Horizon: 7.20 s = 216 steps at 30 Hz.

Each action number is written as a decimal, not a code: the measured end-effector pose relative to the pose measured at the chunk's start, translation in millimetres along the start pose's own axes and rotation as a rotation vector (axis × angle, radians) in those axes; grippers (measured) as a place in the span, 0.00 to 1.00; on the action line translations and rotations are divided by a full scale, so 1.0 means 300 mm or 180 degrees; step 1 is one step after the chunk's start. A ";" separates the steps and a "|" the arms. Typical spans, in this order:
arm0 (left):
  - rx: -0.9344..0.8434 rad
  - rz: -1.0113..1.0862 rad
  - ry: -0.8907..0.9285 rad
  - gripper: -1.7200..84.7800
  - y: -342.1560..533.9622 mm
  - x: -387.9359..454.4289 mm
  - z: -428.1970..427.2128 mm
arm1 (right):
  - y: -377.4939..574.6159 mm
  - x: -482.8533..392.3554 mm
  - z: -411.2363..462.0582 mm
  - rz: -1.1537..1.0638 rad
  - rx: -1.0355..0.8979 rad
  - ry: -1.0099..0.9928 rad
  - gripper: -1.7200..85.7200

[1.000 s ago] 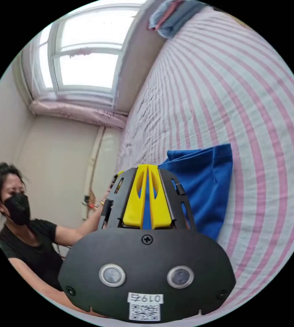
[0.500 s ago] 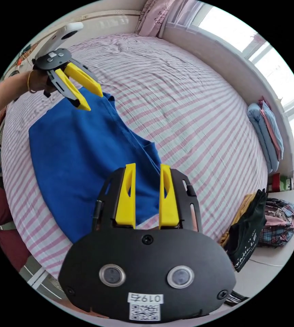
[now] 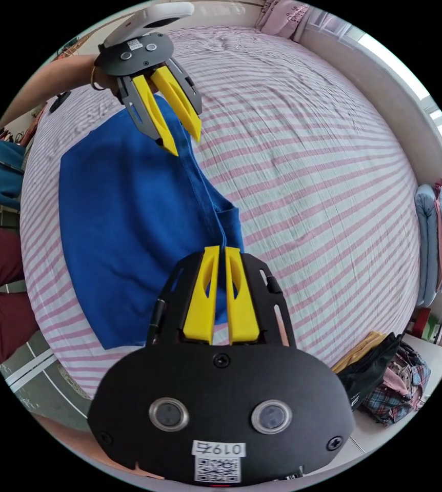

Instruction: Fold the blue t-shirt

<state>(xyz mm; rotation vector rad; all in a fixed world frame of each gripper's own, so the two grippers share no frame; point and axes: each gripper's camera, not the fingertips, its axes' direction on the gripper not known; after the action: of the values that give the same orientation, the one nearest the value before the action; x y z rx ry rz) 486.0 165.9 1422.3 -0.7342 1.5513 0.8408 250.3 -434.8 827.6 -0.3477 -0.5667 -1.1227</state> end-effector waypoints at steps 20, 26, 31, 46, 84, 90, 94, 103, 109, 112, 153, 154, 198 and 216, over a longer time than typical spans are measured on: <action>0.0339 -0.0907 -0.0020 0.10 0.225 0.105 -0.053 | 0.289 -0.075 -0.188 0.1023 0.0602 0.0190 0.02; 0.0493 -0.0994 -0.0123 0.06 0.467 0.299 -0.035 | 0.446 -0.342 -0.139 0.1234 0.0563 0.0167 0.01; 0.0292 -0.1316 -0.0189 0.05 0.604 0.334 0.072 | 0.540 -0.429 -0.040 0.1468 0.0367 0.0129 0.01; 0.0739 -0.2316 0.0341 0.11 1.146 0.532 0.186 | 0.998 -0.544 0.028 0.2425 0.0547 -0.0410 0.09; 0.0895 -0.2726 0.1386 0.03 1.874 0.532 0.860 | 1.107 -0.321 0.514 0.1693 0.0577 -0.1361 0.03; 0.0912 -0.2493 0.1559 0.03 1.879 0.484 0.924 | 1.035 -0.325 0.589 0.1384 0.0346 -0.1193 0.12; 0.0739 -0.2325 0.1467 0.03 1.868 0.458 0.958 | 0.984 -0.336 0.599 0.1214 0.0315 -0.0875 0.09; 0.0419 -0.2077 0.1574 0.03 1.841 0.366 1.030 | 0.917 -0.300 0.613 0.0900 0.0111 -0.0824 0.02; 0.0246 -0.1847 0.1748 0.03 1.834 0.330 1.019 | 0.907 -0.278 0.566 0.0738 0.0075 -0.1084 0.01; 0.0062 -0.1644 0.1764 0.03 1.810 0.353 1.023 | 0.912 -0.308 0.556 0.0645 -0.0036 -0.1128 0.01; 0.0680 -0.2874 0.0728 0.03 1.741 1.229 1.074 | 1.255 -1.103 0.805 0.3450 0.0451 -0.0980 0.09; 0.0640 -0.2888 0.0721 0.03 1.740 1.238 1.081 | 1.265 -1.113 0.825 0.3447 0.0435 -0.1064 0.07; 0.0381 -0.2656 -0.0577 0.03 1.375 1.391 0.738 | 1.289 -1.017 0.648 0.2967 0.0666 -0.0423 0.10; 0.0327 -0.2892 -0.0350 0.03 1.449 1.300 0.674 | 1.194 -0.899 0.611 0.2566 0.0317 -0.0283 0.03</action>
<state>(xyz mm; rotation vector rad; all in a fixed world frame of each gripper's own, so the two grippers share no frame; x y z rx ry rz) 180.6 571.9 1070.4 -1.1560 0.9784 0.1159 447.4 7.5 823.8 -0.4831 -0.4876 -0.3035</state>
